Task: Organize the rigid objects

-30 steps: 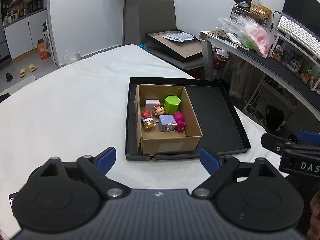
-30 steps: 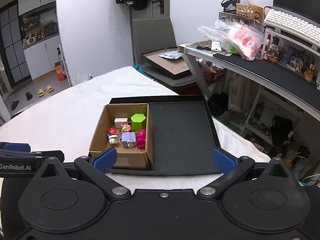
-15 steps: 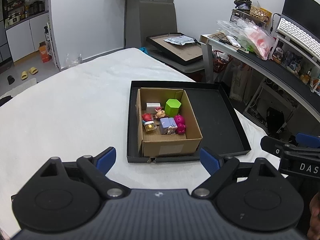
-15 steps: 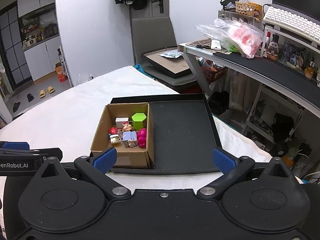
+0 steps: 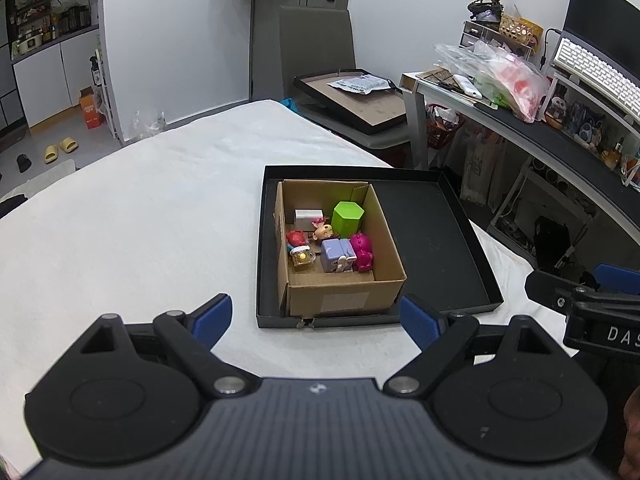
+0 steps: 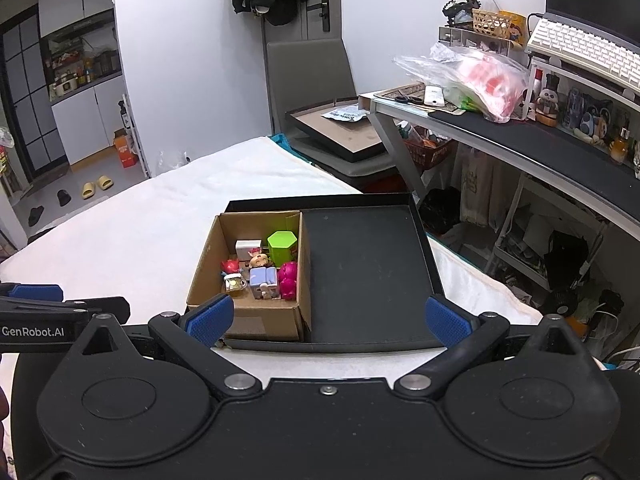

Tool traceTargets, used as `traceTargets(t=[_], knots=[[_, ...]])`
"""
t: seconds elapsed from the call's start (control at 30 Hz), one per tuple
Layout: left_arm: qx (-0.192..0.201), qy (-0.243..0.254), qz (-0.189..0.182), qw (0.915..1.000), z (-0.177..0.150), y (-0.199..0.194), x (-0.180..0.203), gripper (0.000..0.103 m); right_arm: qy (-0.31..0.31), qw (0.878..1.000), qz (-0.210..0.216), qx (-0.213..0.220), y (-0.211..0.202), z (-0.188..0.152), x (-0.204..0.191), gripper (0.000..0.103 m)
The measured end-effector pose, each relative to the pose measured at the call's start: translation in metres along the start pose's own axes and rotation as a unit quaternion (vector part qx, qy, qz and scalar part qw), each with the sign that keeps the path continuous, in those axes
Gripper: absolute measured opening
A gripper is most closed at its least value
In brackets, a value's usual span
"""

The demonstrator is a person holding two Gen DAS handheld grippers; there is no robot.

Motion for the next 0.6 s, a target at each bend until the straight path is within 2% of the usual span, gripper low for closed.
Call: traceTargets(t=[0.6], knots=[[0.016,0.0,0.005,0.9999,0.0034,-0.009,-0.0035,0.09,-0.008,1.0,0.012,0.01,-0.0078,0.0045,-0.0085,0.103]])
Point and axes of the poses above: each gripper's, at about its wrist camera, not at the fingertips, and y roughly the way its jaws point, x to its right, z to its top, the point moved 10 cm from there along y, roughly the way its jaws point, and after that the axes turned 1 degree about x, right-handed, at the moved point
